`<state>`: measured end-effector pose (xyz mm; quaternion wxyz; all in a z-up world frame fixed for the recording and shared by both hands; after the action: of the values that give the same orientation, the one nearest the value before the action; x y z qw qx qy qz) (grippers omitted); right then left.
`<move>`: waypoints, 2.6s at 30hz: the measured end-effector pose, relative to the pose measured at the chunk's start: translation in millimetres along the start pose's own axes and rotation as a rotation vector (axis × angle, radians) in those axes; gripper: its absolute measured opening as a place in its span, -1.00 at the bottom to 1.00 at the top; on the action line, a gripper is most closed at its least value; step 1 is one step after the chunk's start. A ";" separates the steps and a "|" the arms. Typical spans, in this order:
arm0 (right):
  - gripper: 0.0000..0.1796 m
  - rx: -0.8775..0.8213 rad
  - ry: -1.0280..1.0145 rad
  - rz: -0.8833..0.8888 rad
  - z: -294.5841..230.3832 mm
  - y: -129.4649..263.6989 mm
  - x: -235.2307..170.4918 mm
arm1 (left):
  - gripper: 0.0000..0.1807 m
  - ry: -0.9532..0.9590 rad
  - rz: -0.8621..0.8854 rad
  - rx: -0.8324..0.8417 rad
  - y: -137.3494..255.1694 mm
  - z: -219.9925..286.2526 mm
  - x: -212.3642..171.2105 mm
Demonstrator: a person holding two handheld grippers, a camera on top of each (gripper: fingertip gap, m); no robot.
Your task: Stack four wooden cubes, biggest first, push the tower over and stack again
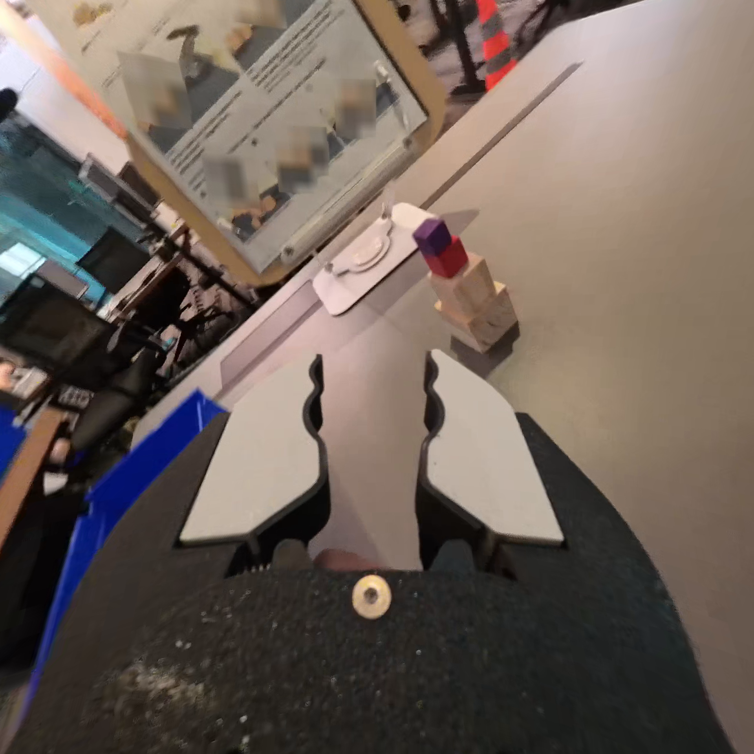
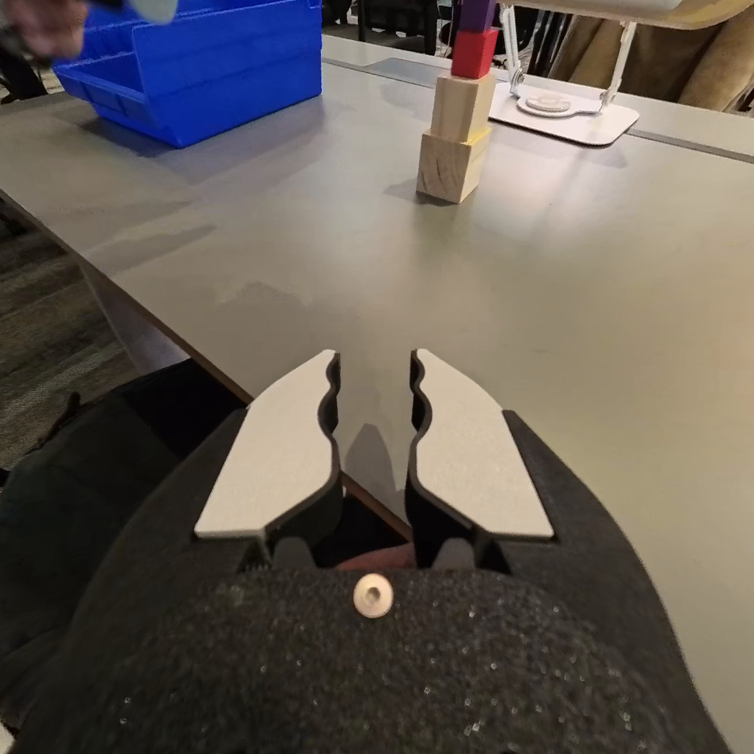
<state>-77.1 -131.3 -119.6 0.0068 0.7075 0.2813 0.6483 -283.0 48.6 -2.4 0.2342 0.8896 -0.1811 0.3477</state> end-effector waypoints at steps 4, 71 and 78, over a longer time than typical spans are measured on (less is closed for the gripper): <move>-0.64 -0.030 0.001 -0.001 -1.9 0.9 -0.1 | -0.45 0.326 -0.003 0.053 36.9 38.1 -39.9; -0.89 -0.162 0.091 0.033 14.3 -42.9 50.9 | -0.55 0.614 0.041 0.028 37.4 93.4 -78.3; -0.76 -0.060 0.105 0.090 6.1 -18.2 42.5 | -0.55 0.528 0.056 0.058 36.3 101.0 -69.7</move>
<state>-78.5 -96.5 -88.6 -0.0159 0.6840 0.2296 0.6922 -294.9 -25.0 -106.4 0.2379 0.7691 -0.1283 0.5791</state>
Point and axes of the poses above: each gripper's, where its closed fingertips meet, y back along the fingers, x out of its top, z = x × y across the jaws, the point moved 5 cm from there along y, back along the fingers, and after that the axes turned 10 degrees about -y, right-handed, at the moved point
